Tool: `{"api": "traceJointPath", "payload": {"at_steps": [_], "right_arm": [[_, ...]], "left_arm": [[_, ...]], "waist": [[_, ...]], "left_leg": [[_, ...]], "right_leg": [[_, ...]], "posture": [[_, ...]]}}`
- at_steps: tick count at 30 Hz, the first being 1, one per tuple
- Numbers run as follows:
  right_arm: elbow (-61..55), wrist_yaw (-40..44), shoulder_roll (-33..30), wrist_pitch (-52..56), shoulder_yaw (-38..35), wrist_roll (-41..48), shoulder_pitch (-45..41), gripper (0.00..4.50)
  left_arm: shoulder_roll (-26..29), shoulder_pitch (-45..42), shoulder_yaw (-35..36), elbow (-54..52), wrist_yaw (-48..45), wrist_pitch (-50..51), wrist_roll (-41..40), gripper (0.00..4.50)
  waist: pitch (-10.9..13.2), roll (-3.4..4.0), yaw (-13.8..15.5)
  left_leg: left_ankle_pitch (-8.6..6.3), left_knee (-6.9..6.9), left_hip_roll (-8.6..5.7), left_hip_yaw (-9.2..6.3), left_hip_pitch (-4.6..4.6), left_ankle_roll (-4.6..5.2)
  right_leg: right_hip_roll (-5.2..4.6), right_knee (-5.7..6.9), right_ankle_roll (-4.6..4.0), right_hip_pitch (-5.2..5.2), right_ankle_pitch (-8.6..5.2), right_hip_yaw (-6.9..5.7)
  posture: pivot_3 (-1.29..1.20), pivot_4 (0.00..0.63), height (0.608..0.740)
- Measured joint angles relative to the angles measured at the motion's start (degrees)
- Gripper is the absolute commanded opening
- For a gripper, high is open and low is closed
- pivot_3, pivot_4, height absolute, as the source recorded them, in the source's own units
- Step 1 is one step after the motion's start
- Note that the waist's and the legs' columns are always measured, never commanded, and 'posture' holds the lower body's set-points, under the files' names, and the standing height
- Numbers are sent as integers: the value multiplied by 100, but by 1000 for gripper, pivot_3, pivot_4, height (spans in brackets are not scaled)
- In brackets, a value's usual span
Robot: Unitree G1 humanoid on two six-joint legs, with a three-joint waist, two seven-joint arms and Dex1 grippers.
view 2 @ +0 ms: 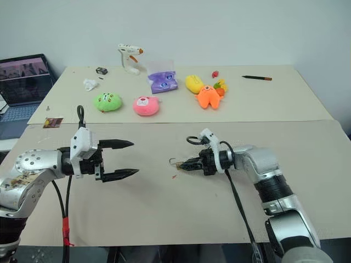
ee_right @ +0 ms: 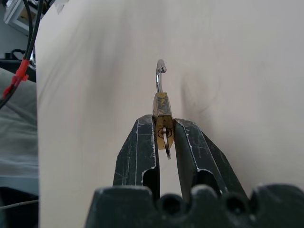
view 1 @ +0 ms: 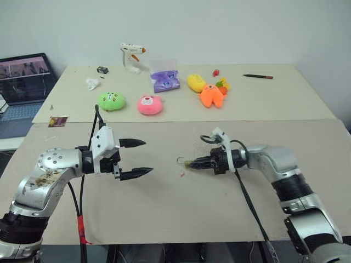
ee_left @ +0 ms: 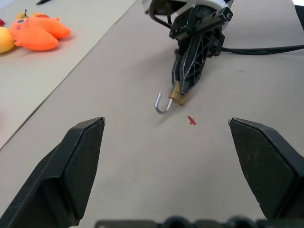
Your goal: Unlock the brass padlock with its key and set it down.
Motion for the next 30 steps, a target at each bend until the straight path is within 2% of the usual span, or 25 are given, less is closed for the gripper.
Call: {"api": "traceJointPath", "payload": {"at_steps": [3, 4, 6, 13, 14, 18, 22, 24, 25, 27, 30], "right_arm": [[302, 139, 33, 472, 56, 21, -229, 109], [393, 228, 16, 549, 115, 14, -311, 1122], [547, 376, -83, 588, 259, -20, -441, 1682], [904, 853, -548, 325, 355, -296, -750, 4242], [987, 956, -622, 276, 357, -314, -783, 4473], [1542, 1663, -1594, -784, 294, -740, -802, 4491], [1316, 1816, -1854, -2571, -239, -1075, -299, 4491], [729, 1644, -1732, -3438, -615, -1124, 206, 4491], [46, 1559, -1693, -3980, -826, -1135, 598, 4491], [-595, 1545, -1746, -4565, -949, -1206, 926, 4491], [-1598, 1346, -1889, -4866, -1446, -1117, 1623, 4491]], "left_arm": [[-203, 255, -17, -365, 207, 11, 13, 4445], [-285, 373, -34, -481, 285, 28, 14, 4500], [-438, 541, -93, -622, 444, 59, 14, 4500], [-703, 747, -225, -932, 826, 180, 14, 4500], [-736, 739, -231, -932, 870, 198, 14, 4500], [-985, 744, -229, -929, 1137, 333, -30, 4500], [-1178, 615, -243, -837, 1477, 561, -18, 4500], [-1207, 487, -255, -792, 1568, 659, -11, 4500], [-1237, 374, -268, -746, 1649, 685, 25, 4500], [-1236, 306, -238, -708, 1723, 681, 72, 4500], [-977, 129, -81, -366, 1745, 656, 283, 4500]], "waist": [[0, 0, -38], [0, 0, -50], [0, 0, -67], [0, 0, -52], [0, 0, -52], [0, 0, 6], [0, -1, -41], [0, 0, -81], [0, 3, -82], [0, 4, -70], [0, 3, -12]], "left_leg": [[0, -16, -4, 1, -3, 5], [5, -16, -3, 2, -7, 14], [16, -21, 1, 2, -8, 34], [12, -20, 5, 5, -3, 22], [12, -20, 5, 4, -3, 22], [13, -20, 2, 5, -9, 24], [13, -20, 11, 9, -7, 24], [15, -20, 17, 18, -7, 21], [17, -20, 19, 27, -6, 18], [17, -20, 19, 26, -3, 17], [16, -18, 18, 27, 11, 16]], "right_leg": [[-12, 3, 0, 4, 1, -4], [-13, 4, 0, 3, 1, -5], [-12, 0, 0, 4, 0, -7], [-12, -4, 0, 8, 0, 4], [-12, -4, 0, 8, 0, 4], [-15, -6, 1, 3, 0, 0], [-13, -4, 1, 6, 0, 3], [-13, 4, 0, 2, 0, 13], [-13, 8, 0, 0, 0, 13], [-11, 10, 0, 2, 0, 11], [-2, 10, 0, 12, 0, 5]], "posture": [[0, 150, 740], [0, 150, 740], [0, 150, 740], [0, 150, 740], [0, 150, 740], [0, 150, 740], [0, 150, 740], [0, 150, 740], [0, 150, 740], [0, 150, 740], [0, 150, 740]]}}
